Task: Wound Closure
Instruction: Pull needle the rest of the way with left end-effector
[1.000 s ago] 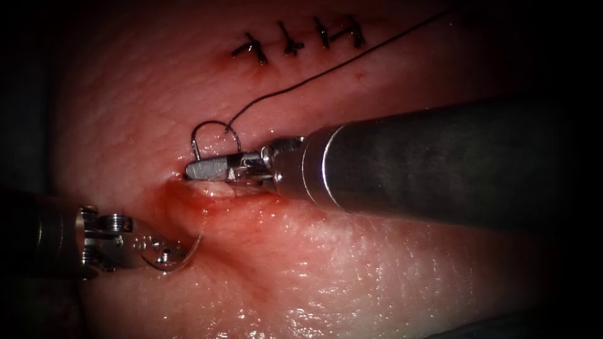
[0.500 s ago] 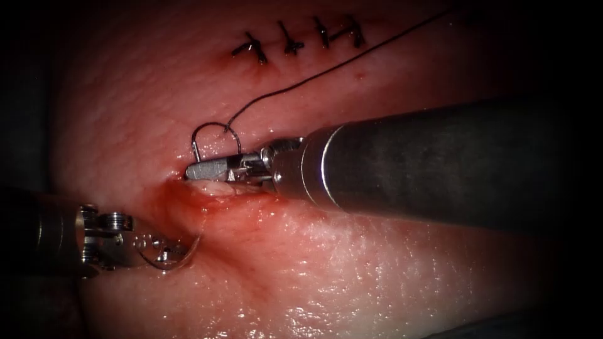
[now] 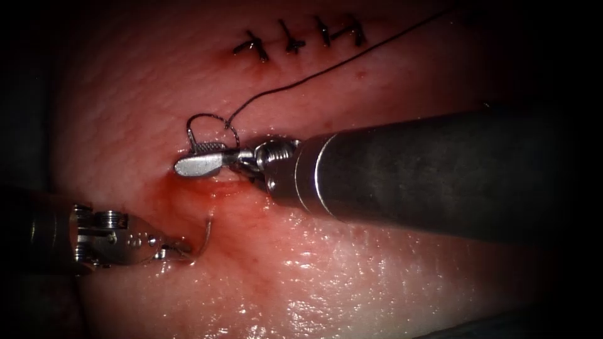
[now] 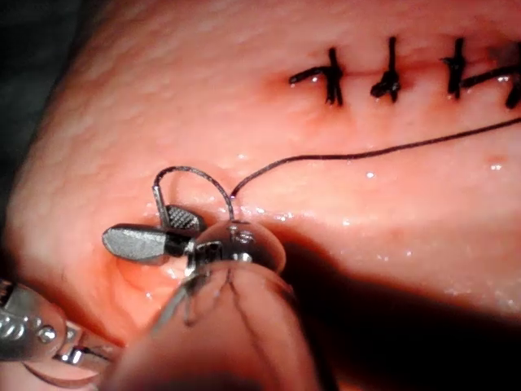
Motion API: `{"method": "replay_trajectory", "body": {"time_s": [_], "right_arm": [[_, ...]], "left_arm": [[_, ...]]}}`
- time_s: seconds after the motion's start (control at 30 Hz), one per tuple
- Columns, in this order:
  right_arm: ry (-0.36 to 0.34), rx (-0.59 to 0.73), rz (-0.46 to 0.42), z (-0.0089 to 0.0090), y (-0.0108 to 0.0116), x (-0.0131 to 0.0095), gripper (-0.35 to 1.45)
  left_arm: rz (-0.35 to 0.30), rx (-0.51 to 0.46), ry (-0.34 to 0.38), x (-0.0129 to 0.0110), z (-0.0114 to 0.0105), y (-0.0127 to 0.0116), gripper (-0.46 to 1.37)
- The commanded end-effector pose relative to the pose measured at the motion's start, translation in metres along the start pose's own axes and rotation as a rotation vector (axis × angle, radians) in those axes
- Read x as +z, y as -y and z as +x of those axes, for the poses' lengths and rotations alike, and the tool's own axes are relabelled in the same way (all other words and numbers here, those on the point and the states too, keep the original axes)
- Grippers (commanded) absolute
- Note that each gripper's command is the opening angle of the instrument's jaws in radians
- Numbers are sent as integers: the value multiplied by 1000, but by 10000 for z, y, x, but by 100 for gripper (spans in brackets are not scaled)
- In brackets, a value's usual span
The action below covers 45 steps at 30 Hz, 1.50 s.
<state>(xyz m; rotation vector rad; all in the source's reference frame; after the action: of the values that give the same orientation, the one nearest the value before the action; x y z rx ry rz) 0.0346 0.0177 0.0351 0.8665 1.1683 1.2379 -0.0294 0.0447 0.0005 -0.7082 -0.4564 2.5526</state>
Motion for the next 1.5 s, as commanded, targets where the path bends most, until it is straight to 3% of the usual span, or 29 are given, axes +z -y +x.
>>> {"method": "replay_trajectory", "body": {"time_s": [0.03, 0.43, 0.7, 0.87, 1.0, 1.27, 1.37, 1.5], "right_arm": [[-6, -32, -7, -2, -2, 0, 106], [-11, -321, -48, 9, -19, -19, 104], [6, -488, -44, 15, -21, -31, 105], [11, -526, -40, 15, -19, -34, 105], [16, -561, -36, 15, -18, -38, 105], [30, -614, -22, 22, -20, -57, 104], [36, -628, -16, 26, -21, -66, 103], [41, -631, -9, 29, -22, -74, 102]], "left_arm": [[1, -2, -6, 0, -1, 0, -35], [19, 36, -101, -9, 4, 6, -34], [67, 95, -236, -25, 17, 9, 1], [88, 95, -295, -34, 24, 14, 26], [99, 103, -320, -37, 28, 16, 35], [52, 124, -407, -35, 32, 15, 43], [36, 139, -422, -33, 33, 12, 67], [20, 135, -457, -30, 38, 11, 78]]}}
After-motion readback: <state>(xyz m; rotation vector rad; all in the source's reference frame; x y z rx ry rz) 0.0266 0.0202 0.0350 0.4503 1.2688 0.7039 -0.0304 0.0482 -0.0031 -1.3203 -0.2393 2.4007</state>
